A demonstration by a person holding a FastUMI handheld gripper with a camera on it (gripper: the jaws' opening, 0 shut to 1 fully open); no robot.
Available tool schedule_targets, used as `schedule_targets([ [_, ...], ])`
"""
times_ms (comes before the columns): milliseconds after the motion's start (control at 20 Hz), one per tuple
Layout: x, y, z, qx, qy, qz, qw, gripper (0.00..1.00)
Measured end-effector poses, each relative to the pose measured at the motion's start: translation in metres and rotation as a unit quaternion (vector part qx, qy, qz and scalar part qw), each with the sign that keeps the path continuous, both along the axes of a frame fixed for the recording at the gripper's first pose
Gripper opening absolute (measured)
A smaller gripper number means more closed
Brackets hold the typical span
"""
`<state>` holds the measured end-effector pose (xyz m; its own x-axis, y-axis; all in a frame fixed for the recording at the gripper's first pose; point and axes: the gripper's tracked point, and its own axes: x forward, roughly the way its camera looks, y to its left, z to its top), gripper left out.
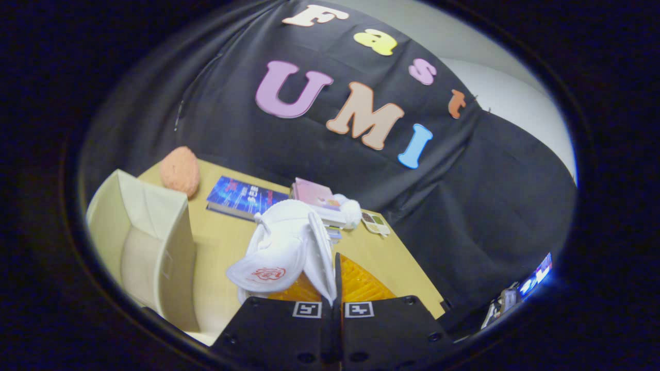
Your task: Open the storage box then place both shoes into the box .Put the left shoe in first, then the right shoe, with the right side of both shoes facing outward in a uniform manner.
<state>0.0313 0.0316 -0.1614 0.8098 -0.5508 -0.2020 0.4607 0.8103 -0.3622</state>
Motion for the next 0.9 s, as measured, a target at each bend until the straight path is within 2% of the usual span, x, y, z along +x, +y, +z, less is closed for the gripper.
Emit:
schedule_targets([
  [100,-0.008,0.03,0.028,0.025,-0.025,-0.019,0.999,0.03],
  [300,0.005,0.12,0.04,0.115,-0.044,0.002,0.992,0.03],
  [500,0.034,0.186,-0.009,0.224,-0.016,0.022,0.974,0.03],
  [700,0.049,0.232,-0.054,0.24,0.05,0.04,0.969,0.03],
  [850,0.06,0.274,-0.094,0.274,0.094,0.071,0.954,0.05],
  [900,0.062,0.278,-0.104,0.268,0.109,0.071,0.955,0.05],
])
